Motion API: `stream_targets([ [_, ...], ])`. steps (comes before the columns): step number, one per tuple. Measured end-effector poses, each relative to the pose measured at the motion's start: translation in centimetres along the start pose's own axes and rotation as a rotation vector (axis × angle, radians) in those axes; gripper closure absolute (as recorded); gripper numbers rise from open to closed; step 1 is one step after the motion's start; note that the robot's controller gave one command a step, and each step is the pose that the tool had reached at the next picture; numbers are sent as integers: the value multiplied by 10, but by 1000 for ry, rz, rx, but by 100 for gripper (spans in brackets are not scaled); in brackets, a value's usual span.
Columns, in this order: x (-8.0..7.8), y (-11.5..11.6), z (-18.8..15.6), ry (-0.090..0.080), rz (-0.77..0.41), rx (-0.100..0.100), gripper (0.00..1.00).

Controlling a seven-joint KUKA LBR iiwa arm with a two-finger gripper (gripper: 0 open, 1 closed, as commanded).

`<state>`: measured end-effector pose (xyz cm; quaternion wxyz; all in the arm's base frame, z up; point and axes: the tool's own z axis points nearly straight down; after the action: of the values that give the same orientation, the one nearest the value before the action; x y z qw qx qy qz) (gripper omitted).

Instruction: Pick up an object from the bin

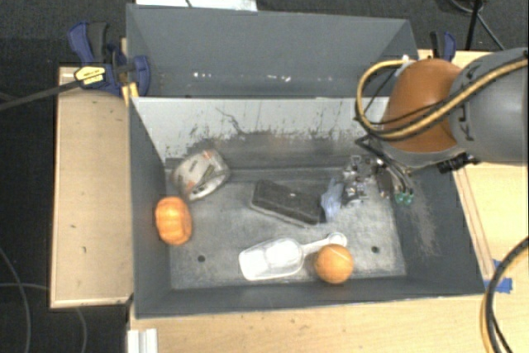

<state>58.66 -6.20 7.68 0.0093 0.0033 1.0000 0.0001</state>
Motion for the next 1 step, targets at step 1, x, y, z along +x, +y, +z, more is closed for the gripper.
stream_targets([
  [1,6,9,-39,22,-19,0,100],
])
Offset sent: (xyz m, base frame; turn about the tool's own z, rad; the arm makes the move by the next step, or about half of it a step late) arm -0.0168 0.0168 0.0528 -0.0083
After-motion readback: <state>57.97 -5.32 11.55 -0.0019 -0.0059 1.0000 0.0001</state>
